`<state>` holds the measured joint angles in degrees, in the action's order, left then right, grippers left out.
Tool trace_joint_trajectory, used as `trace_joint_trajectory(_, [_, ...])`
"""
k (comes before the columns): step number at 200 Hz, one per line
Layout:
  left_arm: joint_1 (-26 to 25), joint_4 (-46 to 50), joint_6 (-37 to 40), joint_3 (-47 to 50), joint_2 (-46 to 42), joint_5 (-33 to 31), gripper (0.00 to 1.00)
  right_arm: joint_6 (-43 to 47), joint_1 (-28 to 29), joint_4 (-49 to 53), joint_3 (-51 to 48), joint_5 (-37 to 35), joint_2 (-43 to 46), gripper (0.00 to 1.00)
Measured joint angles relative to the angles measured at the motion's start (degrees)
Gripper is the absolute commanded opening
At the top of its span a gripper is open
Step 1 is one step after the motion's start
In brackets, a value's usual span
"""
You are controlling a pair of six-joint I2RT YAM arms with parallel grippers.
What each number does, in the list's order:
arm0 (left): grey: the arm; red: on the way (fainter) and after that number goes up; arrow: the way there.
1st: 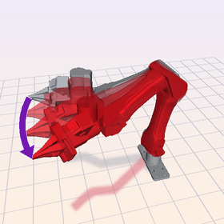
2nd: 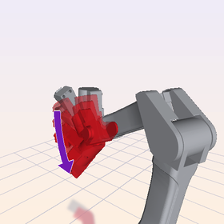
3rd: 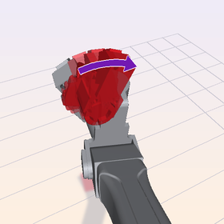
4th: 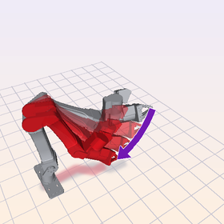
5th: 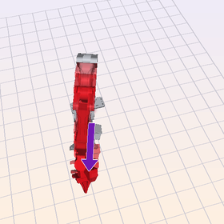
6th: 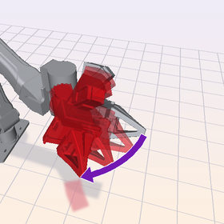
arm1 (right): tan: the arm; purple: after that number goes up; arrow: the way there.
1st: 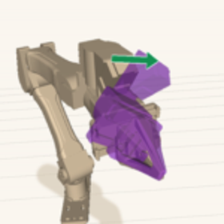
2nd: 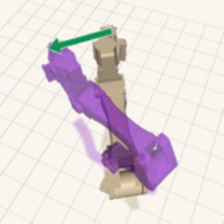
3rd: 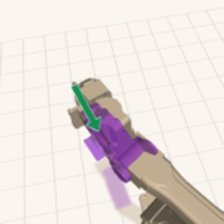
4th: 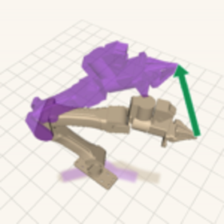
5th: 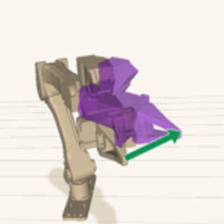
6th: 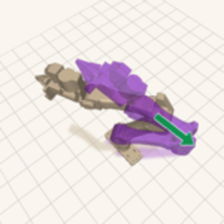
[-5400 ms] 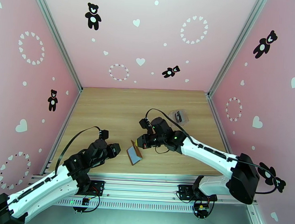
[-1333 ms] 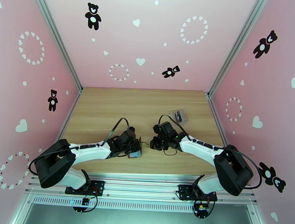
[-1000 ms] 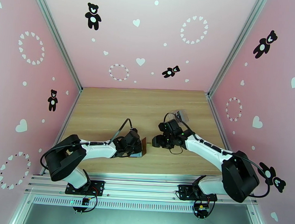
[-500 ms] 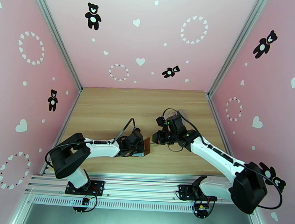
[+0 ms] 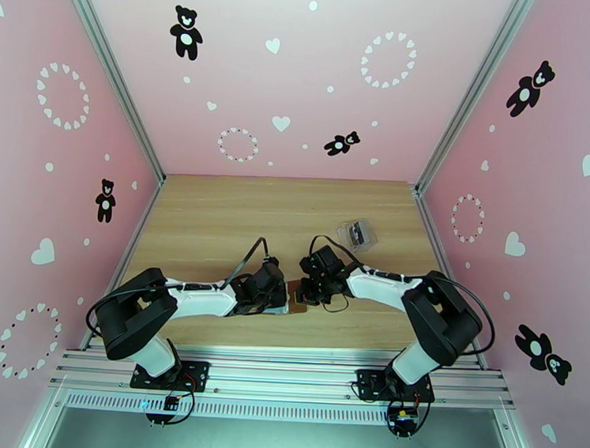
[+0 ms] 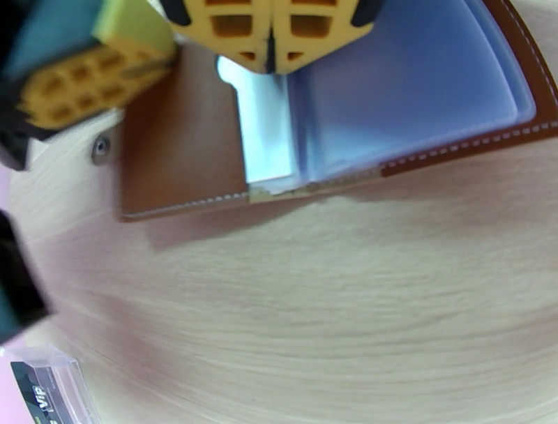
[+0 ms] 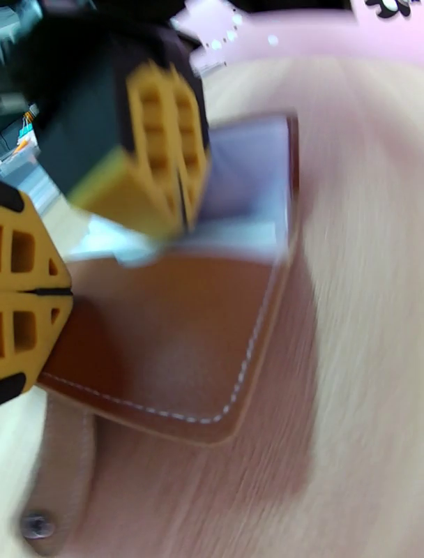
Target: Put the credit cards into the card holder
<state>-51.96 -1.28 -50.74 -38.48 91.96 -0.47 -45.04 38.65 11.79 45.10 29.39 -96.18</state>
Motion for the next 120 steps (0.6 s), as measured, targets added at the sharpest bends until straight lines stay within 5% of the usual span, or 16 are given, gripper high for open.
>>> trace_joint_trajectory(120, [-0.3, 7.9, -0.1, 6.8, -11.4, -6.6, 0.16, 1.6, 0.1, -2.2, 1.4, 1.7, -2.8, 0.0])
